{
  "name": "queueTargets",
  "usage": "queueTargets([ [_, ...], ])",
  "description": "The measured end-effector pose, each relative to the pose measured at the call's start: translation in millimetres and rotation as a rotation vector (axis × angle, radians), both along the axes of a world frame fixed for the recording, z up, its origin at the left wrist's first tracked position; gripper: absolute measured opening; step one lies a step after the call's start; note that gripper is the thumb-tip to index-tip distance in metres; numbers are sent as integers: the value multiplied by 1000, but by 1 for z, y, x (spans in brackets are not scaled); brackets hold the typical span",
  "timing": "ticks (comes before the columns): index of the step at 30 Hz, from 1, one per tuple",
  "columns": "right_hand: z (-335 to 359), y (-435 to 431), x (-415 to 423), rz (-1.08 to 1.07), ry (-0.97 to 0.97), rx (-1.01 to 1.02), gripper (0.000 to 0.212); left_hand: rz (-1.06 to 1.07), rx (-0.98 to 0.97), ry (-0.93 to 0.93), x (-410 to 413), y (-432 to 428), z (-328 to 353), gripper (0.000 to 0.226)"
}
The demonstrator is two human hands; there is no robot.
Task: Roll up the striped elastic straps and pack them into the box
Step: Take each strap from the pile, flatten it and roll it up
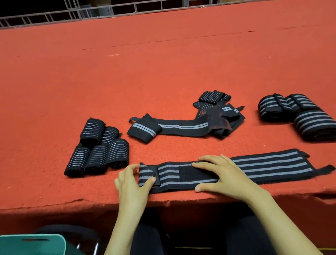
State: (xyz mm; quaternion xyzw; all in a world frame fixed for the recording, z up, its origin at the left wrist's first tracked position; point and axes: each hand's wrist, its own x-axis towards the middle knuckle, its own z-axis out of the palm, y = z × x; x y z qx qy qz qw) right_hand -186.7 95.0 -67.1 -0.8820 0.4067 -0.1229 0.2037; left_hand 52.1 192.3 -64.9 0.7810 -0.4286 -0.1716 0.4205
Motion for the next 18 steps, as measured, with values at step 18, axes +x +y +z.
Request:
queueTargets([
  [18, -3, 1, -13, -58, -53, 15, 79, -396, -152, -141, -43, -13, 8, 36],
])
